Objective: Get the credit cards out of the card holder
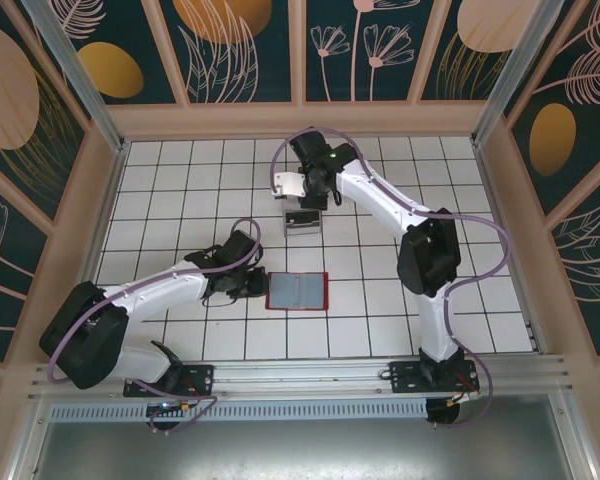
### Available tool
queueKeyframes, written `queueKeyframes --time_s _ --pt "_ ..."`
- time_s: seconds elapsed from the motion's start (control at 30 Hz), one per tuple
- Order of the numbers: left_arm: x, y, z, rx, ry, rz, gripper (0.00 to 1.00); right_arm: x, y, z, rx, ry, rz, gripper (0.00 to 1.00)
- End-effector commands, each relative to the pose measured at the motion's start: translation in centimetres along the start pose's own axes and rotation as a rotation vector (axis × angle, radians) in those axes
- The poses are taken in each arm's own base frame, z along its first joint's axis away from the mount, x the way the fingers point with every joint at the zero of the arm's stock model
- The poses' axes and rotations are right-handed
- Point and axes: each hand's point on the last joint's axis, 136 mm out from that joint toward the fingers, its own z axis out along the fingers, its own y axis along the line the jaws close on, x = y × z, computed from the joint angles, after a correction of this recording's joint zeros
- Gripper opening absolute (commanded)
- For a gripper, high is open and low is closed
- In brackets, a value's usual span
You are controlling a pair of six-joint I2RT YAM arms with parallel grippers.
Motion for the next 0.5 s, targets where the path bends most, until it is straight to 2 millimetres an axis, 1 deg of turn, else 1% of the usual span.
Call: queueKeyframes --time_s 0.0,0.1,0.47 --pt "0.1 0.3 -0.2 -0.006 -0.009 -0.022 0.16 0.3 0.6 0.3 -0.065 0.009 -0.026 0.00" --pt "0.1 0.3 -0.1 -0.003 -0.011 -0.028 0.16 -0.2 0.6 0.8 -0.081 -0.002 -0.028 0.00" --pt "0.4 0.5 0.0 -0.002 -0.007 -0.041 0.17 -0.2 0.5 2.8 -0.101 0.013 -0.047 0.00"
